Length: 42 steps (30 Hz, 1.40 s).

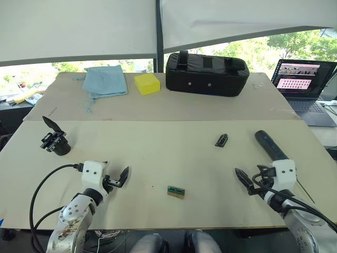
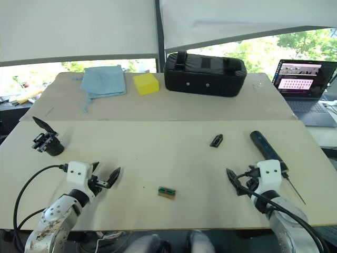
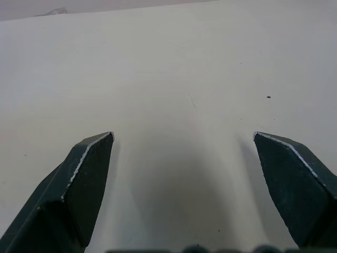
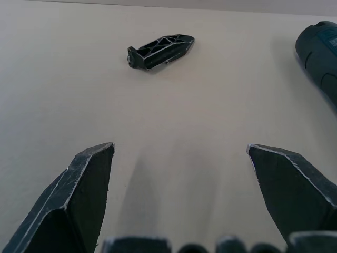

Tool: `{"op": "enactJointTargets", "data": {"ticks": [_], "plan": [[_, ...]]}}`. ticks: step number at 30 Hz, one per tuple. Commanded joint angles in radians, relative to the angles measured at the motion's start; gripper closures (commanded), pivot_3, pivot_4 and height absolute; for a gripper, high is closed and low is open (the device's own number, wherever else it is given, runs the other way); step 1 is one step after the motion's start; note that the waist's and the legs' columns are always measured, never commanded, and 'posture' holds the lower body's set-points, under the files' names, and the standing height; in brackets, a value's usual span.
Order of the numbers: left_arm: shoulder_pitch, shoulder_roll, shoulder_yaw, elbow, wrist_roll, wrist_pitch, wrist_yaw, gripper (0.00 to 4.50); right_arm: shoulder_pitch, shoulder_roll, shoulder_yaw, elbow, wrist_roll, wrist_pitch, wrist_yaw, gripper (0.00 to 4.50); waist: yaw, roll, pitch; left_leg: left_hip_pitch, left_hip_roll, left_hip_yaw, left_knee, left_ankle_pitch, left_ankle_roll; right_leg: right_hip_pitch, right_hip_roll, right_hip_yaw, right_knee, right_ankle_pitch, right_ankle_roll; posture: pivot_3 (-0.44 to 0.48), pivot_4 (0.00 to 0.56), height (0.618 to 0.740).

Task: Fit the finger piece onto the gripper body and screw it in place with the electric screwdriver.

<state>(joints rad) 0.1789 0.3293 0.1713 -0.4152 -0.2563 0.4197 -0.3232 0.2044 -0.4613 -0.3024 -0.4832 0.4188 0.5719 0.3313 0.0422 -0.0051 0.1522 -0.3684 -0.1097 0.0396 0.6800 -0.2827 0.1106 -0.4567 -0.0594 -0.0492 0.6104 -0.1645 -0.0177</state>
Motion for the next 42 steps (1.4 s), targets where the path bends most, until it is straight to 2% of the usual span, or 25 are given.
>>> {"op": "enactJointTargets", "data": {"ticks": [1,4,8,10,15,19,23,31,35,36,38,39,42], "plan": [[0.0,-0.029,0.04,-0.005,-0.008,-0.018,0.044,0.0,-0.064,-0.03,-0.003,-0.036,0.019,0.004,0.029,0.04,0.0,0.0,0.0,0.0,0.0,0.0,0.0,0.0,0.0,0.0,0.0,0.0,0.0,0.0,0.0,0.0,0.15,0.739],[0.03,-0.086,0.136,-0.004,-0.024,-0.01,0.129,0.0,-0.194,-0.113,0.049,-0.01,0.015,-0.002,0.118,0.04,-0.019,0.0,0.0,0.0,0.0,0.001,0.001,0.0,0.0,-0.001,0.0,0.001,0.0,0.0,0.002,0.0,0.15,0.739],[0.07,-0.087,0.261,0.016,-0.06,-0.035,0.144,0.0,-0.329,-0.188,0.095,0.005,0.113,0.067,0.263,0.04,-0.019,-0.005,0.002,0.0,0.003,0.001,0.0,0.0,0.0,-0.001,0.001,-0.001,0.0,-0.002,0.003,0.0,0.15,0.739],[0.079,-0.061,0.335,0.06,-0.078,-0.061,0.128,0.0,-0.376,-0.223,0.122,-0.015,0.172,0.094,0.35,0.04,-0.011,-0.006,0.002,0.0,0.004,0.0,0.0,-0.001,0.001,-0.001,0.001,-0.003,0.0,0.001,-0.005,0.0,0.15,0.739],[0.059,0.068,0.448,0.245,-0.09,-0.135,0.039,0.0,-0.481,-0.252,0.183,-0.039,0.29,0.153,0.474,0.04,0.001,-0.006,0.002,-0.001,0.004,0.0,0.002,-0.004,0.006,0.0,0.0,-0.003,-0.001,0.0,-0.006,0.0,0.15,0.739],[-0.027,0.165,0.434,0.398,-0.082,-0.186,-0.037,0.0,-0.538,-0.241,0.217,-0.017,0.309,0.166,0.499,0.04,0.011,-0.006,0.002,-0.001,0.004,0.0,0.006,-0.006,0.011,0.0,0.0,-0.004,-0.002,0.0,-0.003,0.0,0.15,0.739],[-0.182,0.264,0.397,0.623,-0.048,-0.246,-0.094,0.0,-0.569,-0.233,0.242,0.016,0.296,0.153,0.51,0.04,0.014,-0.008,0.002,-0.002,0.001,0.0,0.008,-0.008,0.013,0.0,-0.001,-0.003,-0.004,0.004,0.002,0.0,0.15,0.739],[-0.351,0.323,0.327,0.826,-0.01,-0.32,-0.128,0.0,-0.542,-0.229,0.225,-0.007,0.307,0.155,0.48,0.04,-0.014,-0.008,0.002,-0.001,-0.002,0.0,0.006,-0.007,0.011,0.001,-0.001,-0.008,-0.01,0.006,0.005,0.0,0.15,0.739],[-0.449,0.328,0.298,0.942,0.008,-0.341,-0.107,0.0,-0.522,-0.225,0.21,-0.029,0.324,0.167,0.453,0.04,-0.025,-0.008,0.002,0.002,-0.006,0.001,-0.006,0.003,-0.008,0.006,-0.002,-0.02,-0.015,0.006,0.003,0.0,0.15,0.739],[-0.47,0.327,0.291,0.968,0.015,-0.354,-0.1,0.0,-0.519,-0.228,0.207,-0.031,0.327,0.169,0.449,0.04,-0.027,-0.009,0.002,0.002,-0.007,0.0,-0.006,0.002,-0.025,0.007,-0.003,-0.02,-0.015,0.007,0.002,0.0,0.15,0.739],[-0.502,0.325,0.283,1.011,0.027,-0.376,-0.085,0.0,-0.513,-0.231,0.2,-0.037,0.335,0.172,0.438,0.04,-0.029,-0.01,0.003,0.006,-0.007,0.001,-0.005,0.0,-0.064,0.013,-0.017,-0.02,-0.016,0.008,0.0,0.0,0.15,0.739],[-0.513,0.325,0.28,1.027,0.03,-0.384,-0.08,0.0,-0.511,-0.231,0.198,-0.038,0.338,0.173,0.433,0.04,-0.029,-0.01,0.003,0.008,-0.007,0.001,-0.004,-0.001,-0.074,0.016,-0.019,-0.02,-0.016,0.007,-0.001,0.0,0.15,0.739],[-0.541,0.319,0.274,1.067,0.029,-0.406,-0.078,0.0,-0.499,-0.23,0.188,-0.05,0.347,0.179,0.42,0.04,-0.027,-0.01,0.003,0.009,-0.003,0.0,-0.004,-0.007,-0.065,0.016,-0.017,-0.02,-0.015,0.007,-0.001,0.0,0.15,0.739]]}}
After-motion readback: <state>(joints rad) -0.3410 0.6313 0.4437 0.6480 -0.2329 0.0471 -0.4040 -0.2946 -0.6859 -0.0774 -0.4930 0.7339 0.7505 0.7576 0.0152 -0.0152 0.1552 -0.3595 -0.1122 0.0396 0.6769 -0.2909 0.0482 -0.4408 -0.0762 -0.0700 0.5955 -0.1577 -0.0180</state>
